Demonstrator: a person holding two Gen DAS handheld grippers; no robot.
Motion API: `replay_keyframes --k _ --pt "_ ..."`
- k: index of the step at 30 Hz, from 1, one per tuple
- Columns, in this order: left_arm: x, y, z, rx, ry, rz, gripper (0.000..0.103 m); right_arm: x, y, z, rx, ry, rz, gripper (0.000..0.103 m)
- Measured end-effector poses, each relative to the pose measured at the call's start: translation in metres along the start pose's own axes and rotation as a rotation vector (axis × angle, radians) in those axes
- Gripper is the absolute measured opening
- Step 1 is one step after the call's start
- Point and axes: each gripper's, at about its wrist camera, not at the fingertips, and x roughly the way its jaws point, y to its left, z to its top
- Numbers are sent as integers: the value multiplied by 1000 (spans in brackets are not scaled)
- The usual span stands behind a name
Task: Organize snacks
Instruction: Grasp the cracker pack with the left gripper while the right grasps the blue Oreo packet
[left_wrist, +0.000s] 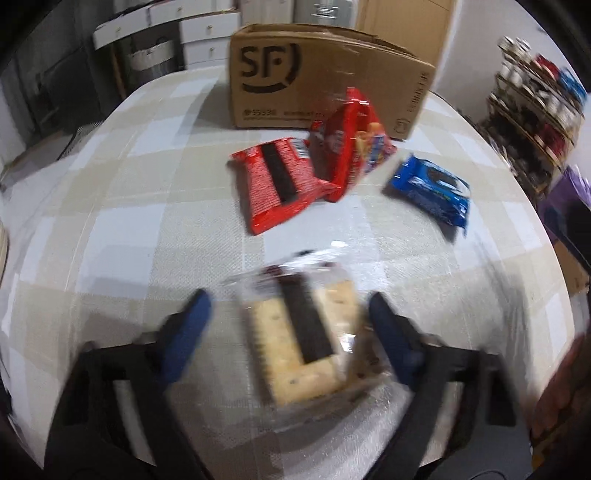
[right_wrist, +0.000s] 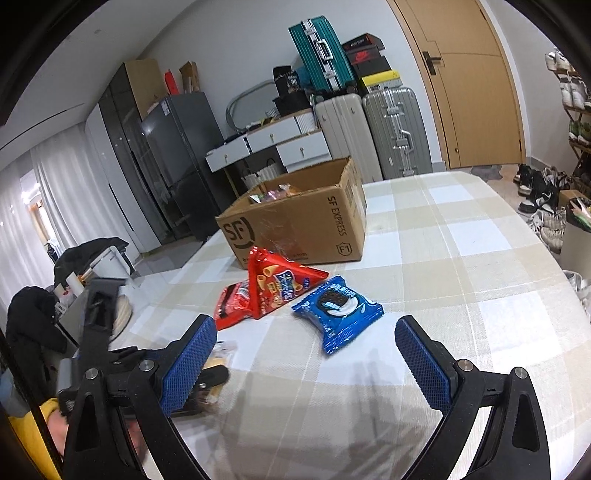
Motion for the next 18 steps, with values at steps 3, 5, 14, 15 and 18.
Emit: replay_keyframes --k 3,5,14,15,18 --pt "-1 -2 1 31 5 -34 60 9 -4 2 11 18 -4 99" --pt "-2 0 1 27 0 -59 59 14 -5 1 23 32 -3 99" --pt "-9 14 -1 -7 -21 -107 59 42 2 10 -98 116 -34 99" --pt "-10 16 -1 -11 -25 -109 59 48 3 13 -140 126 -56 99" --pt "-17 24 -2 -32 -39 -112 59 70 4 22 -251 171 -92 99"
